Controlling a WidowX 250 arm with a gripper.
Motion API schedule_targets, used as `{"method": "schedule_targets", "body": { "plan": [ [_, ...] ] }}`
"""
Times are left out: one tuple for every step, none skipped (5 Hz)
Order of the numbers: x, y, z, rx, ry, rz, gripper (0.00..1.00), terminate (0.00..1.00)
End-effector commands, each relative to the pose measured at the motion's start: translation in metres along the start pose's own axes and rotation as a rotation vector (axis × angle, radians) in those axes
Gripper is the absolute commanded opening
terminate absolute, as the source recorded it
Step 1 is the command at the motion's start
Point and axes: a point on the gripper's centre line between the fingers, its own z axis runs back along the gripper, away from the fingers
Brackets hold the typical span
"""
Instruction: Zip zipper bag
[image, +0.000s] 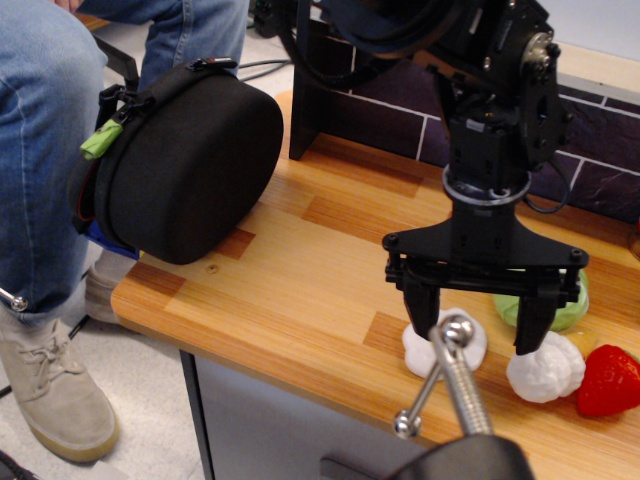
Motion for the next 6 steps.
{"method": "schedule_targets", "body": {
  "plan": [
    [0.0, 0.0, 0.0, 0.0, 0.0, 0.0, 1.0, 0.0],
    [0.013, 0.012, 0.021, 0.056, 0.015, -0.023, 1.0, 0.0],
    [0.022, 0.033, 0.055, -0.001, -0.02, -0.06, 1.0, 0.0],
    [0.041, 0.06, 0.094, 0.05, -0.032, -0.149, 1.0, 0.0],
    [0.05, 0.093, 0.132, 0.066, -0.04, -0.188, 1.0, 0.0],
    [0.052, 0.127, 0.147, 0.133, 0.001, -0.26, 1.0, 0.0]
  ]
}}
